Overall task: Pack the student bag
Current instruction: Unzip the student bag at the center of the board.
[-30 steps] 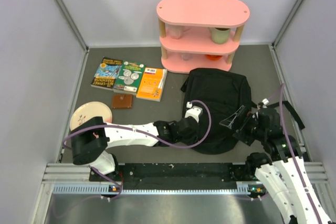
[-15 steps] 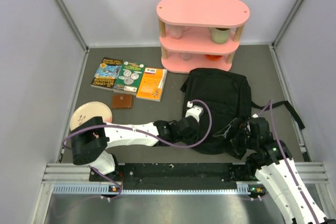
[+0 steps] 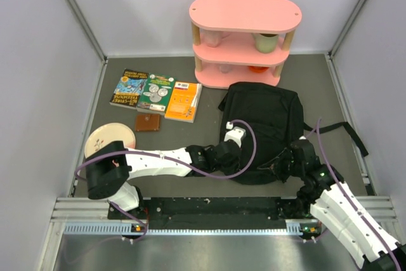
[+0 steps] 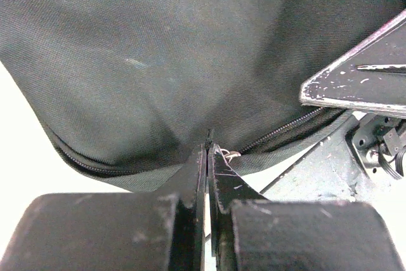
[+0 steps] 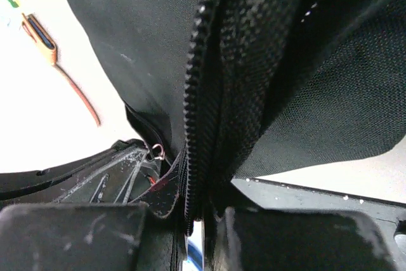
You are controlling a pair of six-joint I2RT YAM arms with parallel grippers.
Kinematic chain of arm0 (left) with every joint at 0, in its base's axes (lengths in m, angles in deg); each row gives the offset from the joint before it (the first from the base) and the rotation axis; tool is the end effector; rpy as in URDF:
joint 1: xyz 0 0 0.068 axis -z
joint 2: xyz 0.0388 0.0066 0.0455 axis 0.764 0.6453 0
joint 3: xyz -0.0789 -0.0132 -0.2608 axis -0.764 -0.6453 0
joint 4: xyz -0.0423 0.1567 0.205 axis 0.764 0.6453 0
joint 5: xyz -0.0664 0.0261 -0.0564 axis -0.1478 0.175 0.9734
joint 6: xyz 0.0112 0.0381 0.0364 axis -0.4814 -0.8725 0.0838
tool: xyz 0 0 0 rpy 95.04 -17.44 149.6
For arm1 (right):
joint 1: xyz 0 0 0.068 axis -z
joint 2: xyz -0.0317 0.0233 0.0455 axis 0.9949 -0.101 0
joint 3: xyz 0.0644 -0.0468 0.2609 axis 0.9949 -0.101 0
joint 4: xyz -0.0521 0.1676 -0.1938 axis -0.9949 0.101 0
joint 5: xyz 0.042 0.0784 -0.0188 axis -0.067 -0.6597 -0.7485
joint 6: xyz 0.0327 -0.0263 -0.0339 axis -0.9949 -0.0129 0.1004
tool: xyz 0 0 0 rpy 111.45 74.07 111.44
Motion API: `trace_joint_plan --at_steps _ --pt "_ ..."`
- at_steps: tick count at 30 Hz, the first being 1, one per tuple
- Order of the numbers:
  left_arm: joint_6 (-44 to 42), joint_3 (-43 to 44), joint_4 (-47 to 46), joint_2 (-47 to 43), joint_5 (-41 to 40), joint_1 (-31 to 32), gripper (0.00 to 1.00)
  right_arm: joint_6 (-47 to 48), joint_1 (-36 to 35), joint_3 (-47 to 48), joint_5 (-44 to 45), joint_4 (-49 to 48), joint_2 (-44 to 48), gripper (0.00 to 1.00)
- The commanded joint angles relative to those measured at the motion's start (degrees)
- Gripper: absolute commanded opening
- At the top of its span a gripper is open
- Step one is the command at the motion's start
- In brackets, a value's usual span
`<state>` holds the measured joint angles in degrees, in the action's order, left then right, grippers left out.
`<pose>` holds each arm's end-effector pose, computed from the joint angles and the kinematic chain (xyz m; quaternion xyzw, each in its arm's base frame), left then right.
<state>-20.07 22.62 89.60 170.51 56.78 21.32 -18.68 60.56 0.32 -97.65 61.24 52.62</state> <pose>0.1132 -0.3087 0.2061 0.2070 0.8937 -0.2657 0.2964 0.0968 0.0533 0.1694 0.3571 0.8597 0.3446 0.1209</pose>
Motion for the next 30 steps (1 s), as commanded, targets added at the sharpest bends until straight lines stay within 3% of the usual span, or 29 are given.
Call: trace_joint_plan --at_steps 1,6,14,21,24,25,26,28,30 --pt "-1.1 1.2 2.2 -2.2 -3.7 -0.3 0.0 1.5 -0.4 0.5 4.7 -3.1 1.2 0.0" --pt "-1.1 -1.4 6.6 -3.3 -6.8 -1.7 0.0 5.4 -0.3 1.4 9.6 1.5 1.4 0.0" --pt "-1.5 -9.3 8.2 -8.1 -7.7 -9.1 0.0 10.3 -0.3 5.5 18.0 9.4 1.6 0.0" --pt "-3.2 -8.9 7.2 -8.3 -6.5 -11.4 0.0 14.2 -0.4 8.9 17.9 9.7 1.3 0.0" --pt "-3.7 -7.8 4.2 -8.5 -3.0 -11.4 0.0 16.2 -0.3 11.5 14.0 10.1 1.5 0.35" --pt "-3.7 -7.6 3.4 -8.5 -2.3 -11.4 0.0 16.1 -0.3 12.0 12.9 10.3 1.9 0.7" --pt "-3.7 -7.4 2.5 -8.5 -1.6 -11.4 0.0 15.8 -0.3 13.0 10.8 10.6 2.2 0.81" --pt "-3.6 -6.2 2.4 -8.4 -0.4 -11.4 0.0 14.0 -0.4 13.8 8.7 11.8 4.1 0.9" --pt "-3.5 -5.5 1.9 -8.5 0.2 -11.3 0.0 12.8 -0.4 14.3 4.9 12.0 5.5 0.93"
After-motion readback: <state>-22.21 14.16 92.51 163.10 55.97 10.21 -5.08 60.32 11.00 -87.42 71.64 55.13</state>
